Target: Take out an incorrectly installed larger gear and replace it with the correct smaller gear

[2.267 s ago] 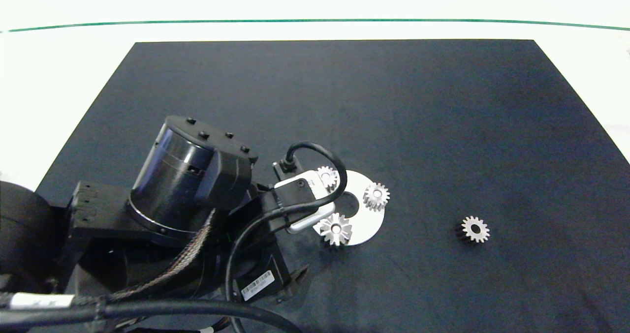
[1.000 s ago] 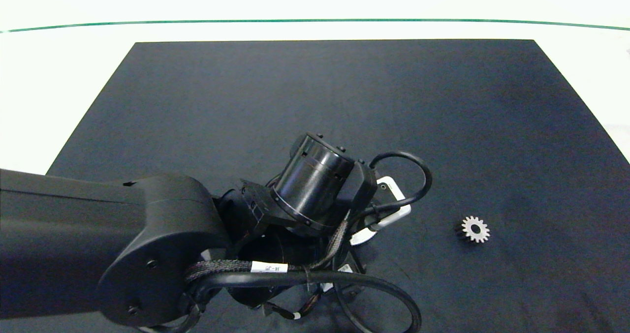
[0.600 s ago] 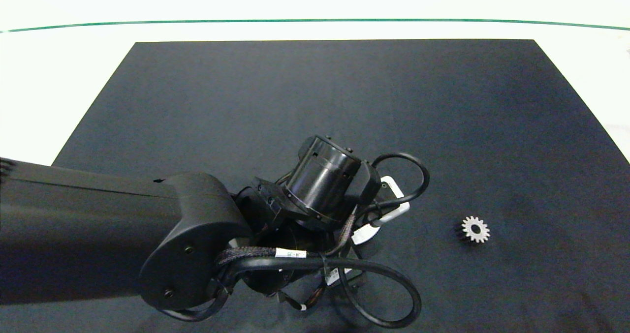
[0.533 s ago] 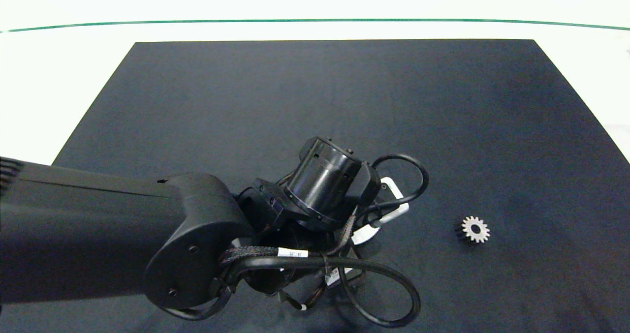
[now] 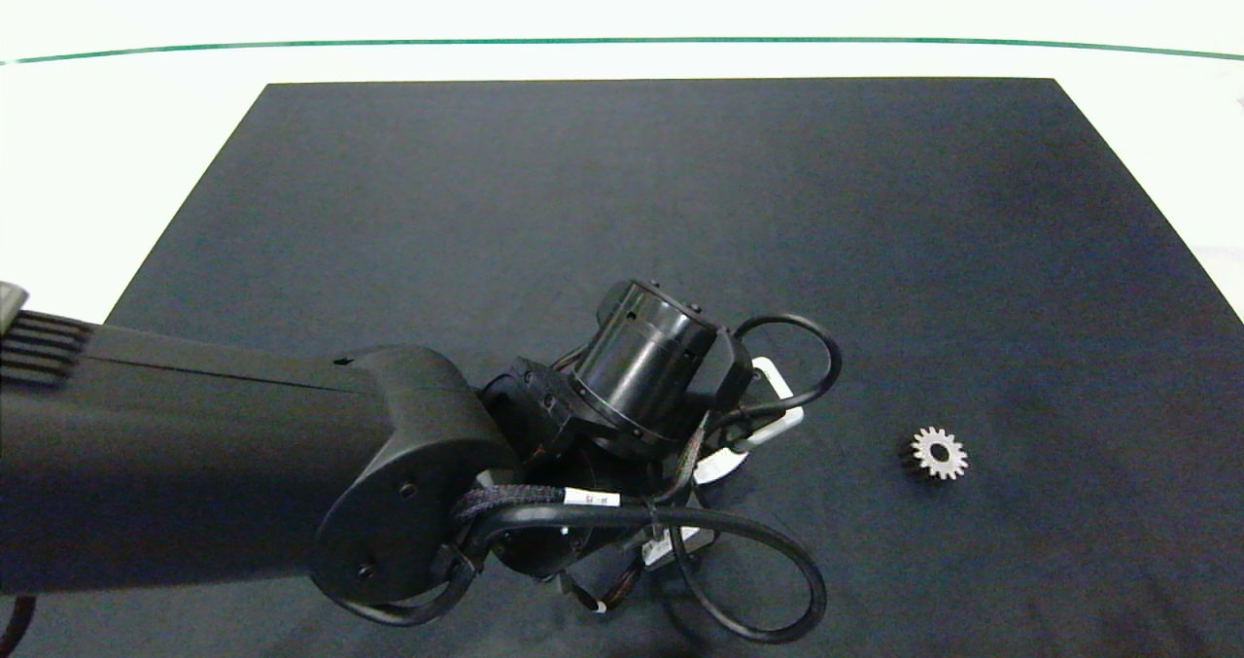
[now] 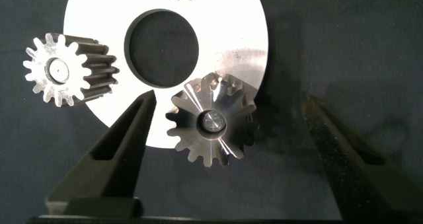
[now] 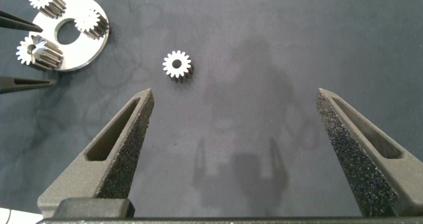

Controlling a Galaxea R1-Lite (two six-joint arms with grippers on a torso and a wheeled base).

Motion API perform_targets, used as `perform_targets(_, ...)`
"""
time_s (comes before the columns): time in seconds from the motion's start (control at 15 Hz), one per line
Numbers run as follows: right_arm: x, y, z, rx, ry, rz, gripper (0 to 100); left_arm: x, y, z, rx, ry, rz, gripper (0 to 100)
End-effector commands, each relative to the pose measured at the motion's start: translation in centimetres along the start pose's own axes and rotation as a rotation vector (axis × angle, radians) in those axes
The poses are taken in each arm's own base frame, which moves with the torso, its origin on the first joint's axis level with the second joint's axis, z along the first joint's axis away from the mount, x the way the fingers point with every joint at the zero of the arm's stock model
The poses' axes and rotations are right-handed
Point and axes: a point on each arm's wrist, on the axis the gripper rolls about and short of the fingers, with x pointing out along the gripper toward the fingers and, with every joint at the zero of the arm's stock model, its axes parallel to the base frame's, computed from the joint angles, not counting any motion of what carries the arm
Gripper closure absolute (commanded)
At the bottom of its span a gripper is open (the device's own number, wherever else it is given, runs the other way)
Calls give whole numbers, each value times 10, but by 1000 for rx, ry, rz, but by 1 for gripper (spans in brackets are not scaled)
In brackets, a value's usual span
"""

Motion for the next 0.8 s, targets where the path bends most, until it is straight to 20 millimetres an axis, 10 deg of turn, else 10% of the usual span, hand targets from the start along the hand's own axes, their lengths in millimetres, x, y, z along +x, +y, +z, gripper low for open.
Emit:
perform_targets(0.07,0,0,-1,1,4,1,0,5,0,-1,2,13,2,19)
perform_targets(0.8,1,0,-3,4,11,7,0,6,2,-4,5,49,-9,41)
